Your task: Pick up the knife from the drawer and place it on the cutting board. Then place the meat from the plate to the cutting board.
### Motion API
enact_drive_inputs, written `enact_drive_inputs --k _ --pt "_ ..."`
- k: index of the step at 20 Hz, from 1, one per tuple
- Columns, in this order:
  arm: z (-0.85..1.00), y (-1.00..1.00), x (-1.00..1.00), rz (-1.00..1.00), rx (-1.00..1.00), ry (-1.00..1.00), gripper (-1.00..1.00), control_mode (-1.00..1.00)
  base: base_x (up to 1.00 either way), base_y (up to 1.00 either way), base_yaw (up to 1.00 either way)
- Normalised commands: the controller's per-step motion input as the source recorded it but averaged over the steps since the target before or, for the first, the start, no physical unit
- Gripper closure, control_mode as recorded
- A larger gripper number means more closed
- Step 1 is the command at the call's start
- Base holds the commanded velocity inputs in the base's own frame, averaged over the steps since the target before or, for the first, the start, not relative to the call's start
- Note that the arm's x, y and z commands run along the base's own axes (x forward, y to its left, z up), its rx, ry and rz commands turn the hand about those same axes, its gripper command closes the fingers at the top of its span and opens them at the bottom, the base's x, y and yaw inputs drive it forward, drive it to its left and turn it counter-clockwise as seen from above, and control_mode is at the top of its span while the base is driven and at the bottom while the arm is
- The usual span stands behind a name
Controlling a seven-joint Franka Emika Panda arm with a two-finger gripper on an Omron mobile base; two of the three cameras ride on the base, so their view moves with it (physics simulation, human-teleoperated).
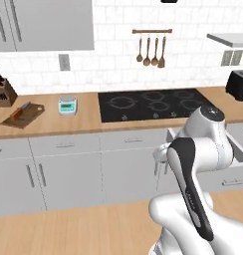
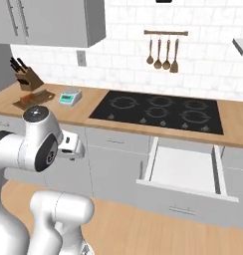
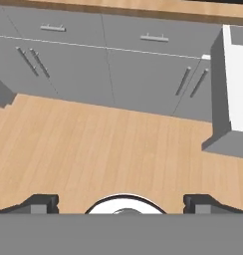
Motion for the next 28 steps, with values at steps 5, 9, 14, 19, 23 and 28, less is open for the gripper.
enact_drive_inputs --k 5,9,14,19,23,28 --pt "0.00 0.00 0.00 0.00 0.00 0.00 -1.00 1.00 0.06 -1.00 -0.05" --pt "0.00 0.00 0.00 0.00 0.00 0.00 -1.00 1.00 0.12 -1.00 -0.09" --pt "0.00 0.00 0.00 0.00 0.00 0.00 -1.00 1.00 0.20 -1.00 -0.05" --pt "0.00 0.00 0.00 0.00 0.00 0.00 -1.00 1.00 0.31 -1.00 0.00" --pt "0.00 0.00 0.00 0.00 0.00 0.00 -1.00 1.00 0.61 -1.00 0.00" --pt "0.00 0.00 0.00 0.00 0.00 0.00 -1.00 1.00 0.93 -1.00 0.00"
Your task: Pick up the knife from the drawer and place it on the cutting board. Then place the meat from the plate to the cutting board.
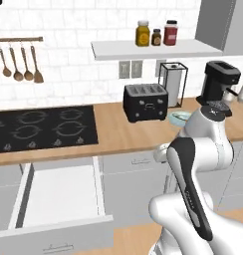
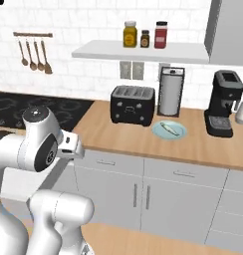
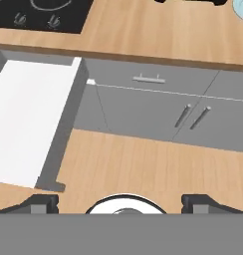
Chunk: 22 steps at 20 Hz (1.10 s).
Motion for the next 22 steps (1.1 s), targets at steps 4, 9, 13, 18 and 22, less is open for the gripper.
enact_drive_inputs --k 4,9,13,18,22 --pt "0.00 0.00 0.00 0.00 0.00 0.00 -1.00 1.00 0.93 -1.00 0.00" --pt "0.00 0.00 0.00 0.00 0.00 0.00 -1.00 1.00 0.80 -1.00 0.00" --pt "0.00 0.00 0.00 0.00 0.00 0.00 -1.00 1.00 0.67 -0.96 0.02" --pt "-0.06 -0.03 0.17 0.04 0.01 0.00 -1.00 -1.00 0.31 -0.40 0.03" --pt "-0.26 0.18 0.38 0.08 0.00 0.00 -1.00 -1.00 0.00 0.00 0.00"
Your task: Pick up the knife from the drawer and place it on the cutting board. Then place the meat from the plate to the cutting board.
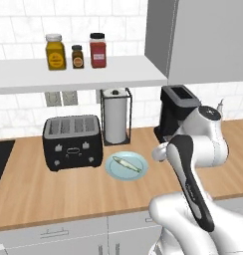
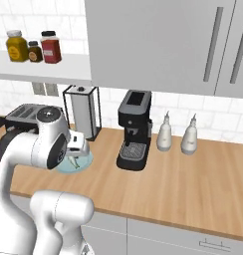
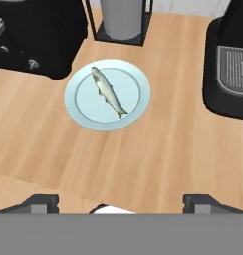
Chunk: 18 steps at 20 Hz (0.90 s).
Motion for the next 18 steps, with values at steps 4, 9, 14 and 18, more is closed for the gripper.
enact_drive_inputs --k 4,9,14,18 --pt "-0.39 0.71 0.48 0.01 0.00 0.00 -1.00 -1.00 0.00 0.00 0.00" --pt "-0.43 0.72 0.48 0.00 0.00 0.02 -1.00 -1.00 0.00 0.00 0.00" --pt "-0.25 0.26 0.48 0.00 0.00 0.07 -1.00 -1.00 0.00 0.00 0.00" --pt "-0.05 0.00 0.40 0.02 0.00 0.13 -1.00 -1.00 0.00 0.00 0.00"
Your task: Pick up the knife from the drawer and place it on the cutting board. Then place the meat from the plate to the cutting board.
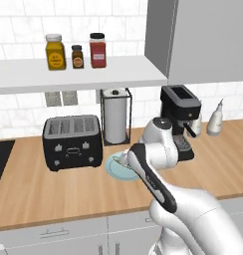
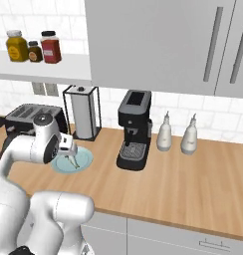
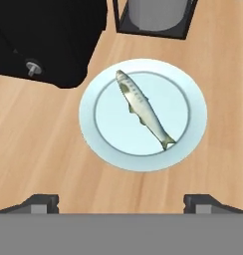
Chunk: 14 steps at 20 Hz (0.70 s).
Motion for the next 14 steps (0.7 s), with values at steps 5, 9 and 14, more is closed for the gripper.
enact_drive_inputs --k 5,9,14 --pt "-0.05 0.00 0.32 0.02 0.00 0.11 -1.00 -1.00 0.00 0.00 0.00" --pt "-0.31 0.00 0.32 0.02 0.00 0.03 -1.00 -1.00 0.00 0.00 0.00" --pt "-0.37 0.00 0.32 0.02 0.00 0.00 -1.00 -1.00 0.00 0.00 0.00"
